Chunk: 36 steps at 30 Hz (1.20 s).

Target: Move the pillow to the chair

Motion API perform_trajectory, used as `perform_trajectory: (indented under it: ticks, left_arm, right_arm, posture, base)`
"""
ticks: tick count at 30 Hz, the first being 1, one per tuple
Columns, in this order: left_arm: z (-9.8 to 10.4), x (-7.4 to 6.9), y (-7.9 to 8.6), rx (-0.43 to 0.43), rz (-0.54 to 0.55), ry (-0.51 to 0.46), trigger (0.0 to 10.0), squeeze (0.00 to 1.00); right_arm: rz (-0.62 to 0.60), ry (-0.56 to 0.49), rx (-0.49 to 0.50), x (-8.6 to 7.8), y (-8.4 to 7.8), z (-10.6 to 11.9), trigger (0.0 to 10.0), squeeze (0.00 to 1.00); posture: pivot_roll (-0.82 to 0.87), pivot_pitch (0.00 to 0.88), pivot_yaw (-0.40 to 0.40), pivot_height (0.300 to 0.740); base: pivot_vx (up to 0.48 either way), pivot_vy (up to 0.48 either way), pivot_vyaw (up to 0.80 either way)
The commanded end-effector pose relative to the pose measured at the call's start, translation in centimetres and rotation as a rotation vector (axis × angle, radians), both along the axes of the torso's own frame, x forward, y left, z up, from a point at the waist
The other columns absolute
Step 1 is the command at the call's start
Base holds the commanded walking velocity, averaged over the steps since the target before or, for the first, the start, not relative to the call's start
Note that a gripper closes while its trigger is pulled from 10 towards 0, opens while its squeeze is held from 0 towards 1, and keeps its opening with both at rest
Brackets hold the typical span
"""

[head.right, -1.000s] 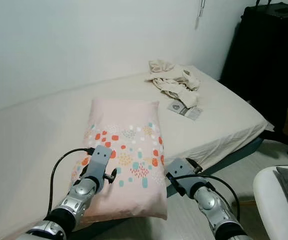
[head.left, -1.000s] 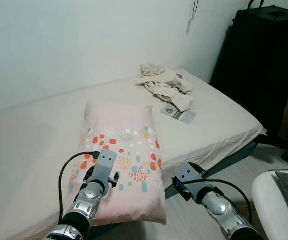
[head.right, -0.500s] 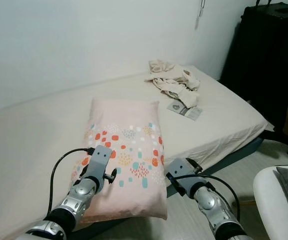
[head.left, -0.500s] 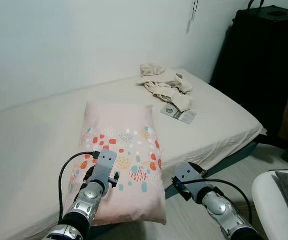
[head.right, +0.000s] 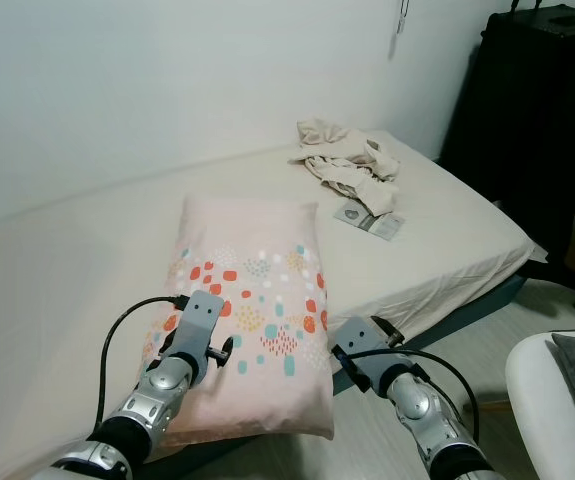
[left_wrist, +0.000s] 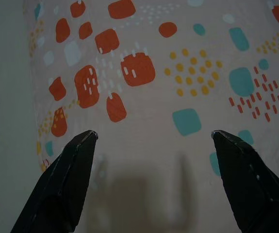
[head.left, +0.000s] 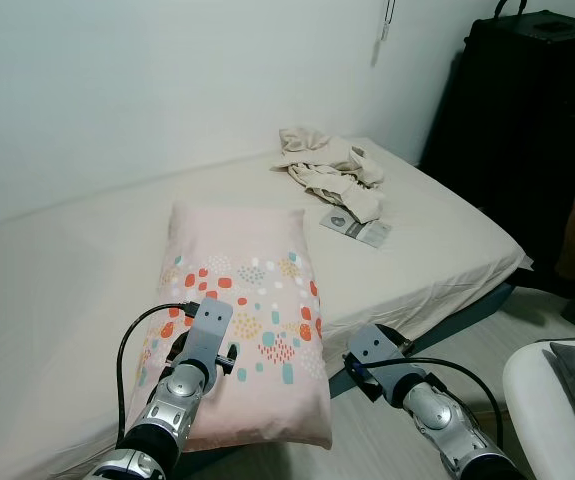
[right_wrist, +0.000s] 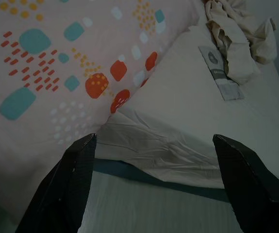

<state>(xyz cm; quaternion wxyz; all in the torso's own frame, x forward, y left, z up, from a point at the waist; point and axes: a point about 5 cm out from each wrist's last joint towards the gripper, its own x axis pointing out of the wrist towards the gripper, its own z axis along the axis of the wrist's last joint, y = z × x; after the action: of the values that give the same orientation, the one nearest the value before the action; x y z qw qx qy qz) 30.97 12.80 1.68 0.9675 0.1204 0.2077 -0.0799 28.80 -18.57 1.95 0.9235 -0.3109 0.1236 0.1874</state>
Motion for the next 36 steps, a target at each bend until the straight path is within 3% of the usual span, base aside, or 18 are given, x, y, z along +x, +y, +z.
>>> perform_trajectory:
  ticks: [1, 36]
  left_arm:
    - [-0.41, -0.22, 0.00, 0.006, -0.004, 0.028, 10.0, 0.00]
    - [-0.48, -0.28, -0.07, 0.005, -0.004, 0.030, 10.0, 0.00]
  right_arm:
    - [-0.007, 0.011, 0.007, -0.17, 0.00, -0.20, 10.0, 0.00]
    - [-0.008, 0.012, 0.005, -0.25, -0.14, -0.24, 10.0, 0.00]
  posture:
    - [-0.13, 0.076, 0.020, 0.740]
    - [-0.13, 0.076, 0.020, 0.740]
  base:
    - [0.000, 0.000, 0.00]
    - [0.000, 0.000, 0.00]
